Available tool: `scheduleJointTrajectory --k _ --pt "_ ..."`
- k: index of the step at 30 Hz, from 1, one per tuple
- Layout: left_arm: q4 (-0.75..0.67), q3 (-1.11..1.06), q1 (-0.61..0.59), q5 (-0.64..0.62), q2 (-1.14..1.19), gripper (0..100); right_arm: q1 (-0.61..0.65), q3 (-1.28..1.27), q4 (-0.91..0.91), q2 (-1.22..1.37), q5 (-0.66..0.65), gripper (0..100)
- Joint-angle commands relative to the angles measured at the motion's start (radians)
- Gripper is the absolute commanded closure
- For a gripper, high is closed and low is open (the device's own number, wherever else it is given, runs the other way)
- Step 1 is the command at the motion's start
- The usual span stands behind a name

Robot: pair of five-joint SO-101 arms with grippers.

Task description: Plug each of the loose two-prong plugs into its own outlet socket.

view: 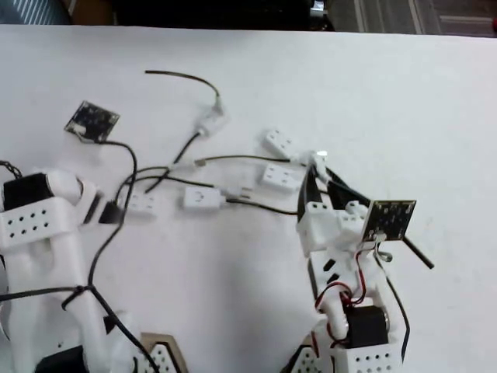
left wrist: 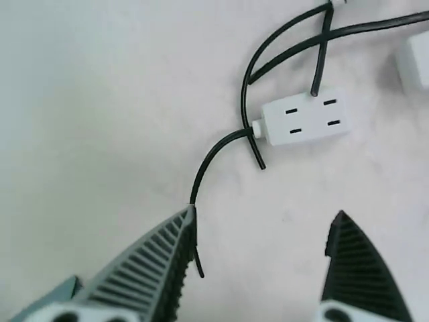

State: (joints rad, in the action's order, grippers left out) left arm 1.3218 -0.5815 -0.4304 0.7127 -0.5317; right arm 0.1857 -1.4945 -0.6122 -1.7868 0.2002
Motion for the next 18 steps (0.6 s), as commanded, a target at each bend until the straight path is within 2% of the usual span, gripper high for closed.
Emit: scheduleJointTrajectory --k 1,6,12,15,18 --pt "0.018 0.052 0.027 0.104 0.008 69 -0.005 0.009 0.024 -0.008 -0.002 98.1" --pt "-0.017 -0.003 0.082 0.256 0.008 69 -0.005 0.009 0.024 -0.008 -0.002 98.1" --pt "-0.219 -0.143 0.09 0.42 0.01 69 -0.005 0.0 0.024 -0.01 -0.002 98.1" --pt "-0.273 -0.198 0.09 0.529 0.01 69 -0.004 0.0 0.024 -0.01 -0.002 98.1" --pt "-0.307 -0.229 0.119 0.562 0.01 69 -0.004 0.0 0.024 -0.01 -0.002 98.1"
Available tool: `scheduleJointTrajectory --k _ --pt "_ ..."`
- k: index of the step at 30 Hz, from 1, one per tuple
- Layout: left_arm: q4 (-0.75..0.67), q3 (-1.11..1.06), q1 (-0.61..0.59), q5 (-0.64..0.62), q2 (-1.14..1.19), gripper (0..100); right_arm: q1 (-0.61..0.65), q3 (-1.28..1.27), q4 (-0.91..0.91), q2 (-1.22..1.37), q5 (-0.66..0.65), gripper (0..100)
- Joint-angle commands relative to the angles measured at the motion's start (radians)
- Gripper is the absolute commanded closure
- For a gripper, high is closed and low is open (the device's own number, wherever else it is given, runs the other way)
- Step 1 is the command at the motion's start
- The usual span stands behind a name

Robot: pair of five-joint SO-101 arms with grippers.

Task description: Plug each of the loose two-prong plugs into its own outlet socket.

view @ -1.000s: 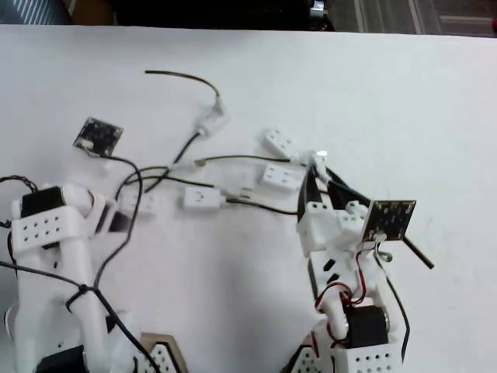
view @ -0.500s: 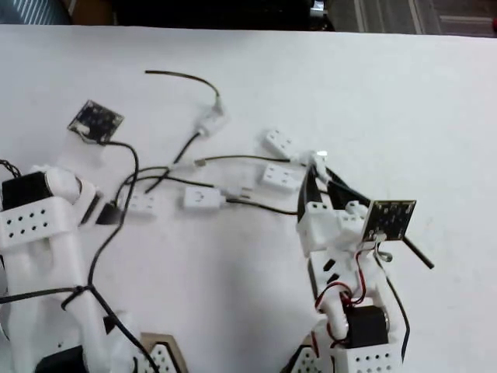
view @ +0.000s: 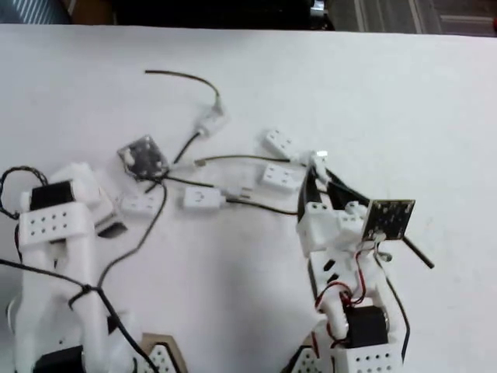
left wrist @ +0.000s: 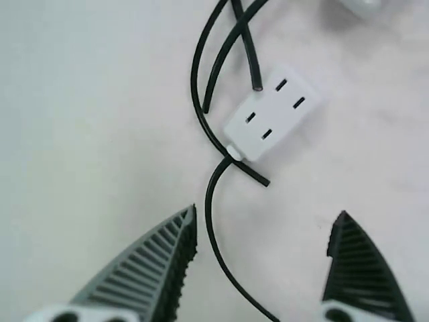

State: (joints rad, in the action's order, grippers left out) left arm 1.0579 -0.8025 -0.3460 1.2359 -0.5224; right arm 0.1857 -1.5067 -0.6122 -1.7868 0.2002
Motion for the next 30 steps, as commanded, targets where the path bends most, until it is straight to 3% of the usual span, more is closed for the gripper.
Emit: scheduleJointTrajectory --k 1,10,15,21,30 --pt "-0.055 -0.014 0.05 0.038 0.001 69 -0.004 0.012 0.024 -0.01 -0.002 98.1" --pt "-0.098 0.002 0.145 0.025 0.041 69 -0.005 0.012 0.024 -0.01 -0.002 98.1" --pt "-0.08 0.147 0.139 0.025 0.254 69 -0.005 0.012 0.024 -0.01 -0.002 98.1" --pt "0.08 0.445 0.128 0.025 0.553 69 -0.005 0.012 0.024 -0.01 -0.002 98.1" --pt "0.091 0.637 0.128 -0.008 0.839 72 -0.005 0.012 0.024 -0.01 -0.003 98.1"
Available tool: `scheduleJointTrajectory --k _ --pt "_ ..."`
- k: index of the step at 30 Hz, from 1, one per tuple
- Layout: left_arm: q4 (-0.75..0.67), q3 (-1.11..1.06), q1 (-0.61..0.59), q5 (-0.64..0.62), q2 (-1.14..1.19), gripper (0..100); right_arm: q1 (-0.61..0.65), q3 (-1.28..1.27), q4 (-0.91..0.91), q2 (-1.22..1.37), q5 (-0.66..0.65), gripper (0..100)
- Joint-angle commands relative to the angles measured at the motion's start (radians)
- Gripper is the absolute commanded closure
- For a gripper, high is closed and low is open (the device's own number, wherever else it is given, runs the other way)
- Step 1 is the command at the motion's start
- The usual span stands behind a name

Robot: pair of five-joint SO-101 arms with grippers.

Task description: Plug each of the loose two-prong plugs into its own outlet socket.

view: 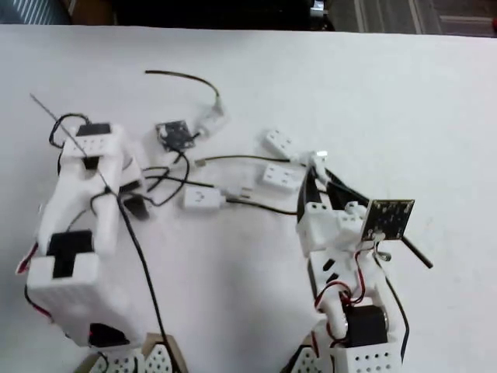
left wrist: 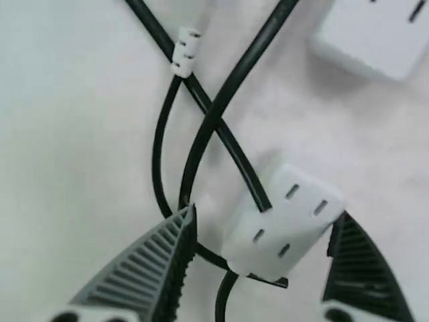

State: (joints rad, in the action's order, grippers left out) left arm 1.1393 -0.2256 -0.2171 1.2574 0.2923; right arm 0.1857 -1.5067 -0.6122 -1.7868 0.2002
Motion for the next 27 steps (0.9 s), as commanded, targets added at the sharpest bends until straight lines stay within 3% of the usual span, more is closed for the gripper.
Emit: scheduleJointTrajectory --k 1,6,13,18,22,27 --pt "0.009 0.06 0.001 -0.044 0.027 74 -0.005 0.012 0.024 -0.01 -0.003 98.1" --pt "0.018 0.058 0.001 -0.094 0.033 84 -0.005 0.012 0.024 -0.01 -0.003 98.1" --pt "0.216 0.061 0.062 -0.207 0.008 97 -0.005 0.012 0.024 -0.01 -0.003 98.1" --pt "0.31 0.057 0.124 -0.282 -0.076 98 -0.005 0.012 0.024 -0.01 -0.003 98.1" --pt "0.282 -0.009 0.162 -0.311 -0.13 98 -0.01 0.012 0.024 -0.01 -0.003 98.1" --pt "0.118 -0.189 0.234 -0.385 -0.177 97 -0.01 0.012 0.024 -0.01 -0.003 98.1"
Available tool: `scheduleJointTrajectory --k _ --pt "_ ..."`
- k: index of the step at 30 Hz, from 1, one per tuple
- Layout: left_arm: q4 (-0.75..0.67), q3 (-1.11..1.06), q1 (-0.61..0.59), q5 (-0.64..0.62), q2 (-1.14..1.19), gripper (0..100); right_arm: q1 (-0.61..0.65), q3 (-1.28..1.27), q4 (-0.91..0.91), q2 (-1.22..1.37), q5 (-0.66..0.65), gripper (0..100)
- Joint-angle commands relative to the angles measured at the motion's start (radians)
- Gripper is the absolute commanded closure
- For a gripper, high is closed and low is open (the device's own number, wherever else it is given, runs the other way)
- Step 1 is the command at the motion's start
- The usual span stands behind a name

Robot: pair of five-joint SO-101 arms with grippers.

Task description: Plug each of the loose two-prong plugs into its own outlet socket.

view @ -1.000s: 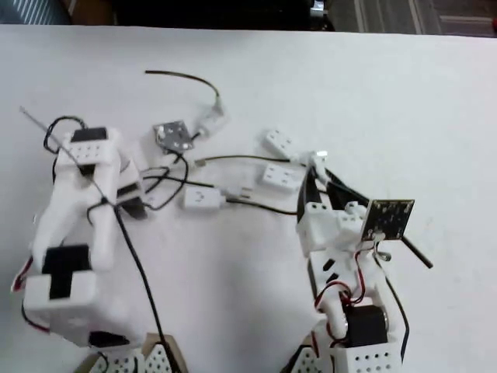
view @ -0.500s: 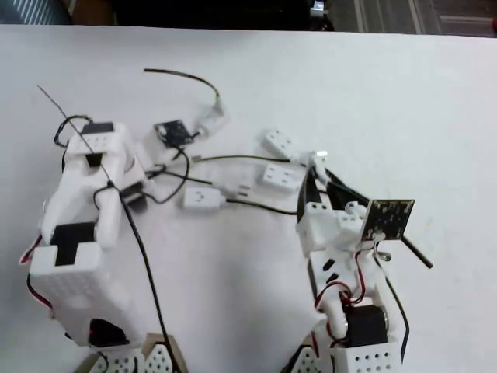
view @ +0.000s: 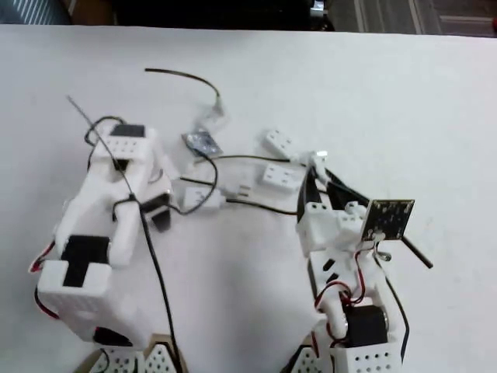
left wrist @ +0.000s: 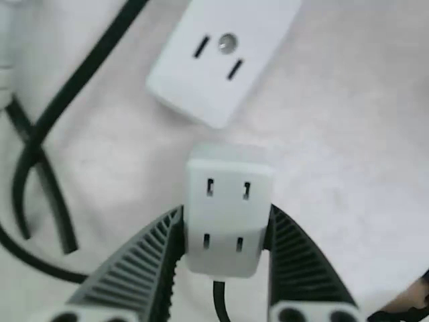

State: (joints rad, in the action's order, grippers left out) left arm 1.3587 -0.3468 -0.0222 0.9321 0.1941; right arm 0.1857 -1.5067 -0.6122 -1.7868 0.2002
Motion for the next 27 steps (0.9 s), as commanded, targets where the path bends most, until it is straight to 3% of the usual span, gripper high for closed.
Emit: scheduleJointTrajectory --k 1,3,7,10,16,27 --pt "-0.147 -0.098 0.042 -0.086 -0.091 97 -0.01 0.012 0.024 -0.01 -0.003 98.1" --pt "-0.203 -0.141 0.042 -0.109 -0.124 92 -0.008 0.012 0.024 -0.01 -0.003 98.1" --pt "-0.206 -0.195 0.035 -0.109 -0.232 77 -0.008 0.012 0.024 -0.01 -0.003 98.1" --pt "-0.196 -0.245 0.041 -0.114 -0.357 72 -0.01 0.012 0.024 -0.01 -0.003 98.1" --pt "-0.195 -0.342 0.024 -0.127 -0.618 70 -0.012 0.014 0.024 -0.01 -0.032 98.1" --pt "-0.104 -0.417 -0.216 -0.41 -1.072 71 0.021 0.02 -0.01 -0.007 -0.279 98.1"
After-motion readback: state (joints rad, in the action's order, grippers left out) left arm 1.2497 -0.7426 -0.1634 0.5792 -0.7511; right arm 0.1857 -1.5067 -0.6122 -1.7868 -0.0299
